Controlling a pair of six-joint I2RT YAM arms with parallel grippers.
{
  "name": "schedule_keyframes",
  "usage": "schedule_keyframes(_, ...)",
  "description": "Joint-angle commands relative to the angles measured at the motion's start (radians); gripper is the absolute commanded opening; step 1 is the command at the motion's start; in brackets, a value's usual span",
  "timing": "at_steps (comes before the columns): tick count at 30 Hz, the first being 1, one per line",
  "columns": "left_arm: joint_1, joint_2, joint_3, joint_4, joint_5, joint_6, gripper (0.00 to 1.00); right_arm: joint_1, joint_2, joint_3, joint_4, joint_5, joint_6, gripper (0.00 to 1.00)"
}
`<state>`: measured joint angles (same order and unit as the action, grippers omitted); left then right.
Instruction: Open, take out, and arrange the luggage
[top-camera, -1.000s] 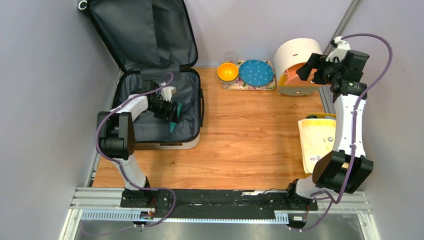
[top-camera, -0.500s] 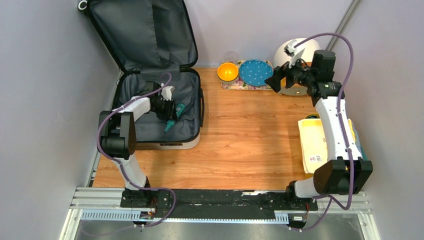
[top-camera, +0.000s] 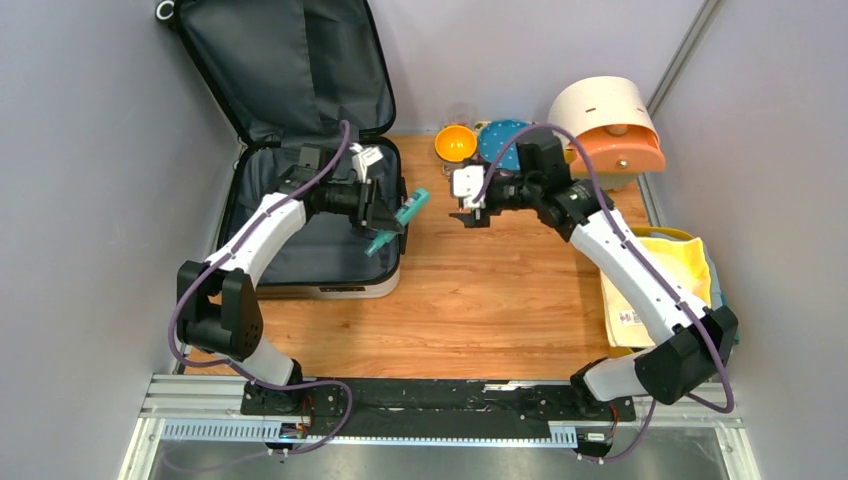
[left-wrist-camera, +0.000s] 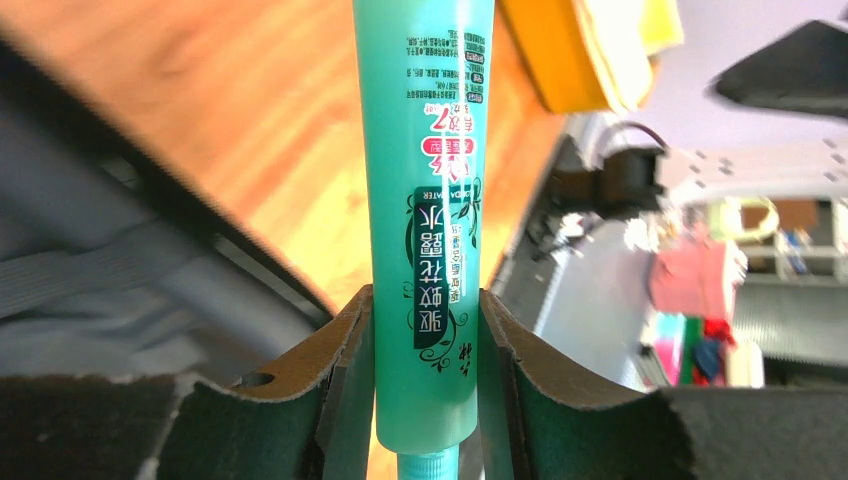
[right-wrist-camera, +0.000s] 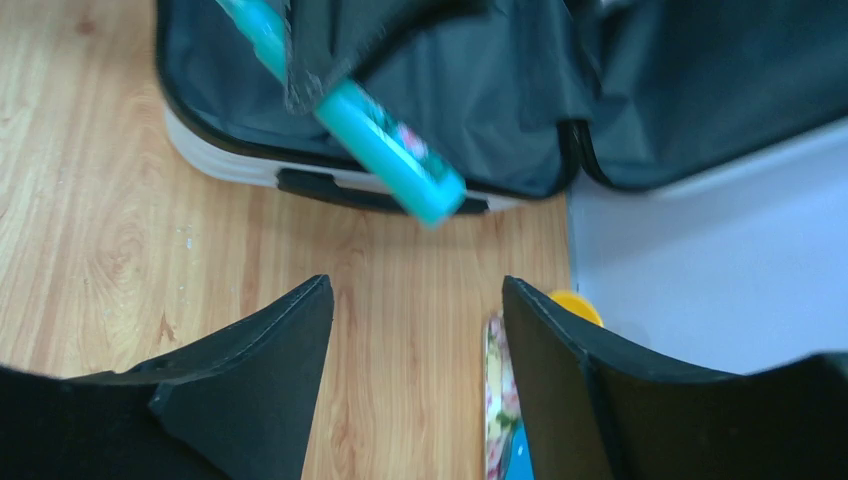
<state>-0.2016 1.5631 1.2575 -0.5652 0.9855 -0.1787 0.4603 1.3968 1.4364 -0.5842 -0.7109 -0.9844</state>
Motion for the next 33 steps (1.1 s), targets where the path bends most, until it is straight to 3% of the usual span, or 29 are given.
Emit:
schedule_keyframes(1,-0.082,-0.038,-0.010,0.004,0.208,-0.042,0.00,0.080,-0.038,-0.028,-0.023,-0.022,-0.339,0.65)
schedule_keyframes(5,-0.133,-0.031,-0.010,0.002,0.245,-0.041,0.00,0.110,-0.028,-0.030,-0.197,-0.062,-0.516,0.54)
schedule_keyframes(11,-0.174,-0.005,0.029,0.002,0.251,-0.051,0.00,0.146,-0.002,-0.021,-0.341,-0.026,-0.690,0.53)
schedule_keyframes(23,-0.223,0.040,0.066,0.019,0.265,-0.085,0.00,0.167,0.053,-0.014,-0.263,0.041,-0.729,0.54)
schedule_keyframes(27,-0.222,0.052,0.075,0.028,0.277,-0.099,0.00,0.170,0.050,-0.033,-0.241,0.056,-0.734,0.48)
schedule_keyframes(30,-0.222,0.055,0.079,0.039,0.294,-0.104,0.00,0.173,0.044,-0.045,-0.184,0.096,-0.691,0.36)
schedule_keyframes(31,-0.222,0.054,0.079,0.037,0.297,-0.099,0.05,0.172,0.042,-0.042,-0.177,0.122,-0.677,0.29)
schedule_keyframes(33,-0.220,0.051,0.082,0.028,0.292,-0.081,0.24,0.167,0.036,-0.037,-0.154,0.155,-0.631,0.20)
